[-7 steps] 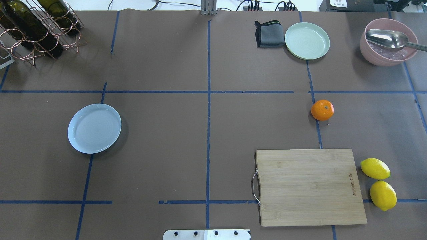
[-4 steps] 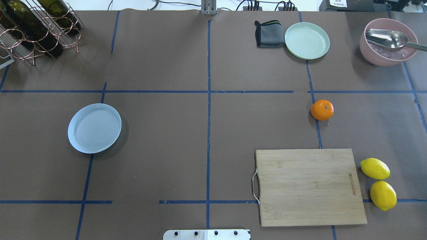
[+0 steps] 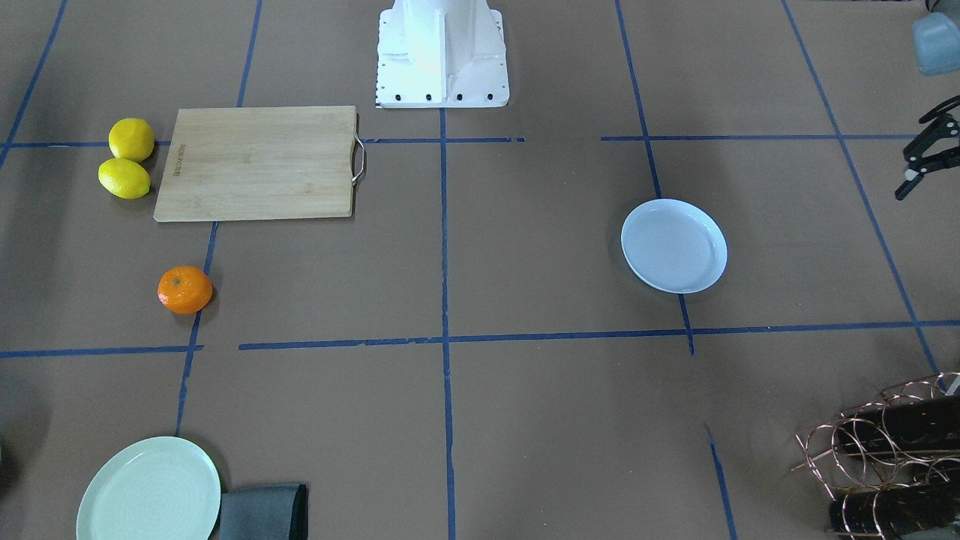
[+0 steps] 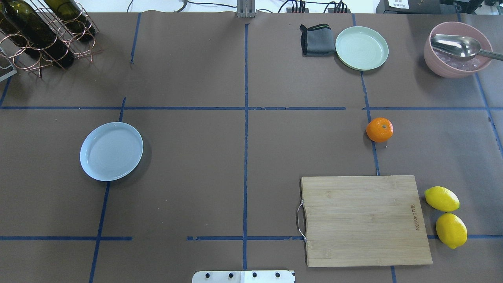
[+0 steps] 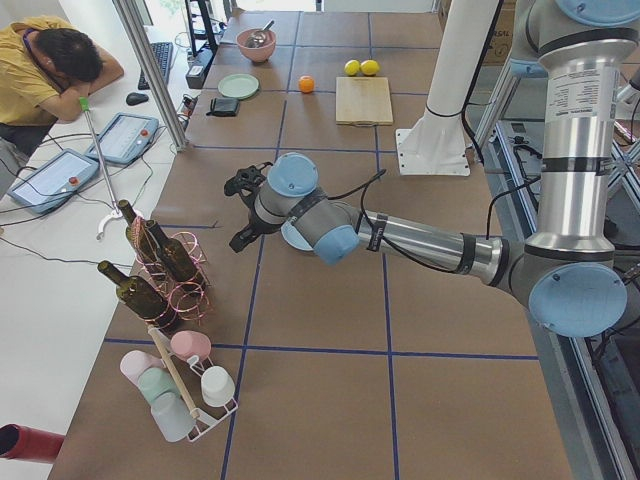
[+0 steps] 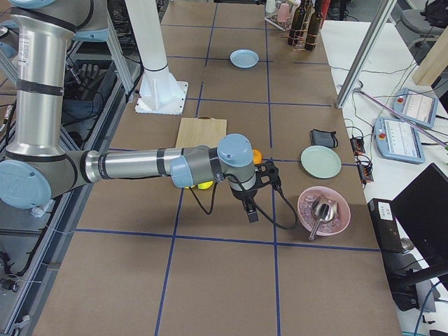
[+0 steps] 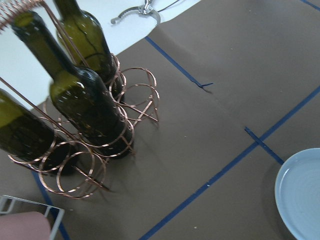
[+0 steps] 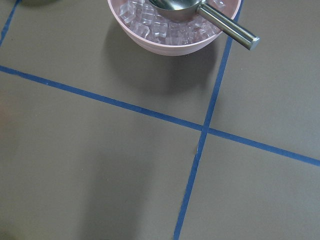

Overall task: Pick orange to plate
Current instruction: 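Move the left gripper to the light blue plate's rim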

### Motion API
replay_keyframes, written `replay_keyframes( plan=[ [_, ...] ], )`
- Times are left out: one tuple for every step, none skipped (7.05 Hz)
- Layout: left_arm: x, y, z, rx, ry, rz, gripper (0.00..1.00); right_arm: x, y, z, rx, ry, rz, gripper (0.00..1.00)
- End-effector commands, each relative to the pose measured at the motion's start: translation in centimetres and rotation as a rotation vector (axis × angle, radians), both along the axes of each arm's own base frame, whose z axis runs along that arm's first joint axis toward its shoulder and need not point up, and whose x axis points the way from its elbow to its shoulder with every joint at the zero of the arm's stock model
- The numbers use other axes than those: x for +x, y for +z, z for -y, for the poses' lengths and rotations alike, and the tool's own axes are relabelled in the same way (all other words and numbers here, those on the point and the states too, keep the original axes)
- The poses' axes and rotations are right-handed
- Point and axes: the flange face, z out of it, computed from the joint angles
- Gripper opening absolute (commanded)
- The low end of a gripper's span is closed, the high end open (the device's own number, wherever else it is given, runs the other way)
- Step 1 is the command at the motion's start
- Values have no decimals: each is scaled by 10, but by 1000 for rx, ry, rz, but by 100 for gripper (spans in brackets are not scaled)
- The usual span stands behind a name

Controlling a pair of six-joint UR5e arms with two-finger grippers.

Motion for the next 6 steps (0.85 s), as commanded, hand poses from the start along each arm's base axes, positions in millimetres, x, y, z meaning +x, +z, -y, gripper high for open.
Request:
replay_keyframes(
  plan=[
    [89,12,-22,-208,-137,-66,99,0,2,-1,-5,0,1,100],
    [137,20,-32,-275,-227,-82,84,0,3,-1,-7,1,1,100],
    [179,40,-43,-342,-278,-129,71,0,4,-1,-8,0,1,100],
    [202,55,-50,-350,-306,-130,70,0,2,-1,-7,1,1,100],
    [217,58,-57,-357,-296,-122,67,0,3,-1,-9,2,1,100],
    [225,59,-63,-359,-277,-117,66,0,3,-1,-13,6,2,100]
  ],
)
